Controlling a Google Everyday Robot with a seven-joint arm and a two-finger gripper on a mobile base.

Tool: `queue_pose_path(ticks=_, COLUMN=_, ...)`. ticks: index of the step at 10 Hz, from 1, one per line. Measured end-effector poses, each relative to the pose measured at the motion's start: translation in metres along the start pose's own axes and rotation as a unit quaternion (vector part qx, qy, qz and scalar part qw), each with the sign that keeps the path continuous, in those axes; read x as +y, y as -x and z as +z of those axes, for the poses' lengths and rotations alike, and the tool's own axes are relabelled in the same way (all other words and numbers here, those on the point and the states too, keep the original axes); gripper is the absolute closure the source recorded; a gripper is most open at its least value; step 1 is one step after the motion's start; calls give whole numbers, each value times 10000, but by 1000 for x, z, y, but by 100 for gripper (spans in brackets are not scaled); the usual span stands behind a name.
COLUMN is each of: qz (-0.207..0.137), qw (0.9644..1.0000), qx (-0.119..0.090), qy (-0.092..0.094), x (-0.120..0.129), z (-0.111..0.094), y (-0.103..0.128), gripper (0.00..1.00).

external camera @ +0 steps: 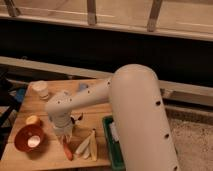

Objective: Place pepper in paper cup

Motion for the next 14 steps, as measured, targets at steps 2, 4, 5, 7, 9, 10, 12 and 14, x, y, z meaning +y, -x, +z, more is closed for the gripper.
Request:
queue_pose_path(ticks=2, qz=19, qw=9998, qx=-173, qy=81, x=-8, z=-14, y=-1, gripper=100)
queue_pose_path(ticks=4, qz=93, qw=9989, qx=-449, qy=135, x=-27, z=-51, y=-5, gripper=100)
queue_pose_path(ticks=5, qz=133, qw=9984, qx=-531, qy=121, x=-36, z=-67, y=-6, gripper=100)
queue_pose_path(ticks=7, qz=316, qw=9968, qx=-732, qy=55, x=-71, z=-103, y=-3, gripper=100)
queue_pose_path(ticks=9, qz=375, qw=9945, qx=-973, qy=45, x=-86, z=-134, y=6, gripper=100)
queue_pose_path(ticks=10, qz=392, qw=9929, qx=-1124, qy=61, x=-94, z=-150, y=15, gripper=100)
queue_pose_path(ticks=12, qz=347, qw=9864, qx=-1600, qy=129, x=-107, z=-190, y=40, gripper=100)
queue_pose_path(ticks=14, qz=252, qw=9802, qx=-1946, qy=251, x=-99, z=-214, y=58, gripper=100)
